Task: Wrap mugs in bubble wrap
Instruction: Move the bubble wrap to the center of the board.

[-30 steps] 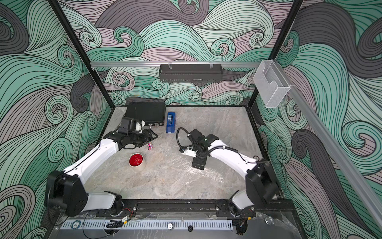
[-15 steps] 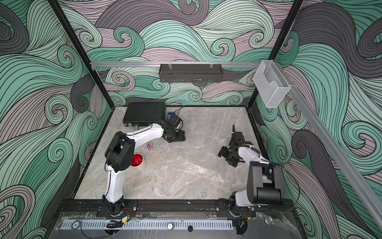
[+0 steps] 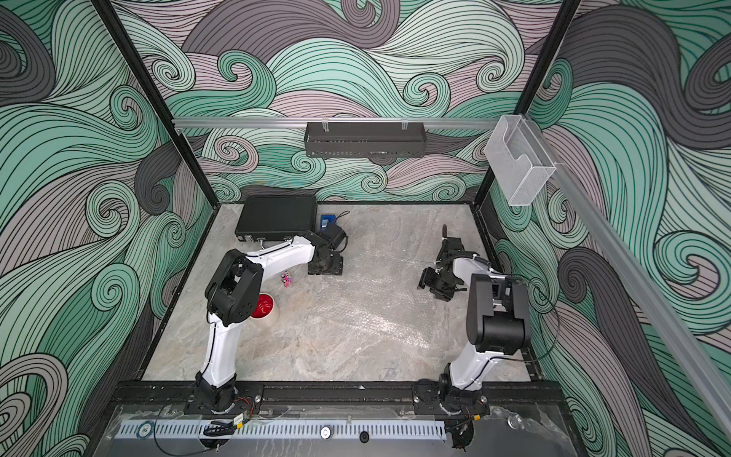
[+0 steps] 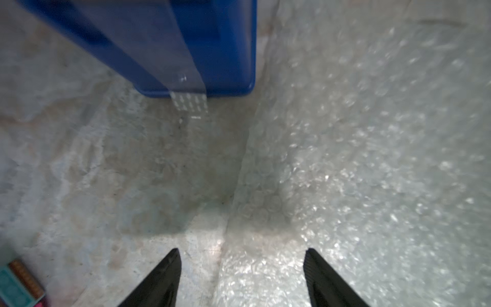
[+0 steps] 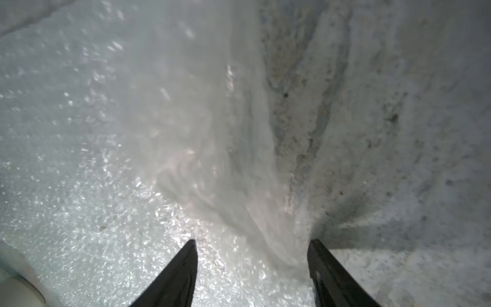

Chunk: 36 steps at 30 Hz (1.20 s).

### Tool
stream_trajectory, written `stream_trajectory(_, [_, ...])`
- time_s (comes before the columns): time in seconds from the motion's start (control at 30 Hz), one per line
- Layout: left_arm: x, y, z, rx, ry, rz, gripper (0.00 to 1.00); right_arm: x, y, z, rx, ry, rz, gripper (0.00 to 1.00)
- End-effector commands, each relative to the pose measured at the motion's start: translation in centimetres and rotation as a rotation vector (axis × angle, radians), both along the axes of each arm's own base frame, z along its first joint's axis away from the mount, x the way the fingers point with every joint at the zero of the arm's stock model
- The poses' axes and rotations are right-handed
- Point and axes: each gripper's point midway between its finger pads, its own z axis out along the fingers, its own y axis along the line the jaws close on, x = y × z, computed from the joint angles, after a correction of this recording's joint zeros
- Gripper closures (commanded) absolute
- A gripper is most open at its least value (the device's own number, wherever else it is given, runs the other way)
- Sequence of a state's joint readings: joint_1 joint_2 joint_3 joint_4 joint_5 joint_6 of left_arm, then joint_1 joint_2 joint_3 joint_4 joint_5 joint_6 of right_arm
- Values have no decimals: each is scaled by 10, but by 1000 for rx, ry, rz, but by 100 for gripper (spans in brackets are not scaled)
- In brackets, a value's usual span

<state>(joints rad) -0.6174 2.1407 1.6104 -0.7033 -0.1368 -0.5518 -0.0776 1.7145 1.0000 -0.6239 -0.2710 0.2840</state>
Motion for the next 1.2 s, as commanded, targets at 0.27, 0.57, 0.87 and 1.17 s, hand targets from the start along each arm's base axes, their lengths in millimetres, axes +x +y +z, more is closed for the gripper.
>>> stream_trajectory(0.27, [-51,7,-20,-73,142,114,90,-11,26,1,62,19,165,84])
stream_trajectory(0.57, [-106,48,4,-120,121,262,100,-25,64,6,43,-22,299,100])
stream_trajectory(0.87, [-119,63,23,-93,63,324,100,-18,73,1,53,-12,361,98])
stream_trajectory(1.17, [-128,76,27,-63,42,367,100,-7,91,1,51,-3,417,93])
